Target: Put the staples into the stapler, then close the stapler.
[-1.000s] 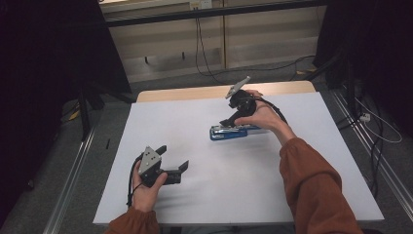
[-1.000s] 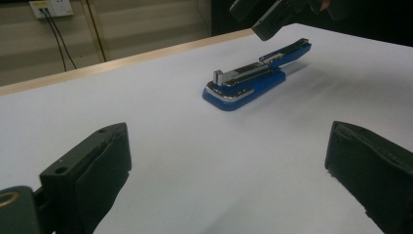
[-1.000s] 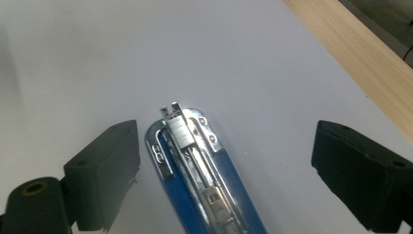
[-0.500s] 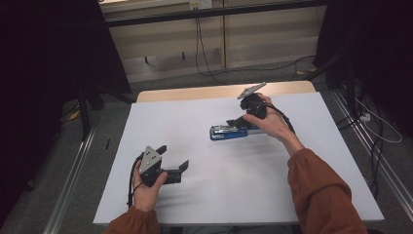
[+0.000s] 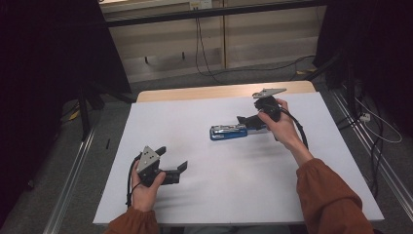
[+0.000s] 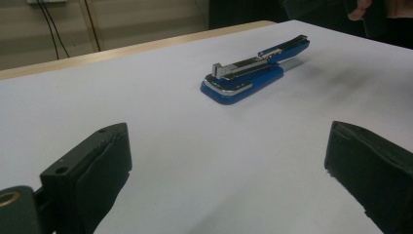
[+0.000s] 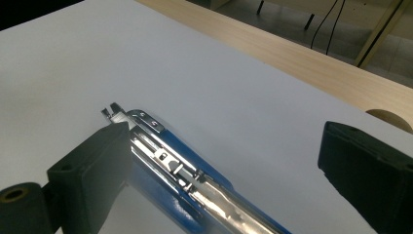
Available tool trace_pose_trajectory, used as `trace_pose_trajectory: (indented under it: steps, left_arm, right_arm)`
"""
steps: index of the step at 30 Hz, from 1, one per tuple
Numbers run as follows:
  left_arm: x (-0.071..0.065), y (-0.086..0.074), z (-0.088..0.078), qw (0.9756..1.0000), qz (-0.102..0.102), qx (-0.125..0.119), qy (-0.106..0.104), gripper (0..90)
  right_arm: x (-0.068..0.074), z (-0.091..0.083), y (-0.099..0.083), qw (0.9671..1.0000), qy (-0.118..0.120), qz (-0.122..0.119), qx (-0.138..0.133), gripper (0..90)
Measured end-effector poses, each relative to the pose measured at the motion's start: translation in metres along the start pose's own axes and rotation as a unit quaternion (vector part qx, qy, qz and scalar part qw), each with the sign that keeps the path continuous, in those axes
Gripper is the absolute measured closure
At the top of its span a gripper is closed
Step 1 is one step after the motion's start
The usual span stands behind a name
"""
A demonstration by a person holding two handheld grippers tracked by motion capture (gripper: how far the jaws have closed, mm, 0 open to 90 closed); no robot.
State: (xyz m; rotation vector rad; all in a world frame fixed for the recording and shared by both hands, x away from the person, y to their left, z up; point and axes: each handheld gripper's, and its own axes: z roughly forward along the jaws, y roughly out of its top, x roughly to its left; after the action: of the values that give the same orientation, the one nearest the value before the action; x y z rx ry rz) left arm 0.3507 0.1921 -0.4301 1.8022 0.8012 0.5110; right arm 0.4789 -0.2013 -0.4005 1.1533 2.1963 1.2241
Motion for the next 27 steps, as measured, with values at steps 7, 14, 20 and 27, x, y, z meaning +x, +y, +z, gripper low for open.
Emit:
trace_pose_trajectory:
  steps: [7, 14, 20, 27]
  left_arm:
    - [0.0, 0.003, 0.005, 1.0, -0.006, 0.005, -0.005, 3.3]
    - [-0.008, 0.01, 0.011, 0.9997, 0.022, -0.001, 0.005, 3.4]
    - [-0.02, 0.014, 0.017, 0.9988, 0.047, 0.008, 0.006, 3.4]
    - [-0.032, 0.022, 0.03, 0.9985, 0.053, 0.014, -0.008, 3.1]
  right_arm:
    - [-0.001, -0.011, -0.015, 0.9995, -0.031, -0.002, -0.006, 6.0]
    - [0.001, -0.029, -0.025, 0.9985, -0.049, -0.004, -0.024, 6.3]
    - [-0.003, -0.04, -0.033, 0.9978, -0.053, 0.004, -0.041, 6.0]
    - [-0.01, -0.049, -0.043, 0.997, -0.064, 0.011, -0.042, 5.3]
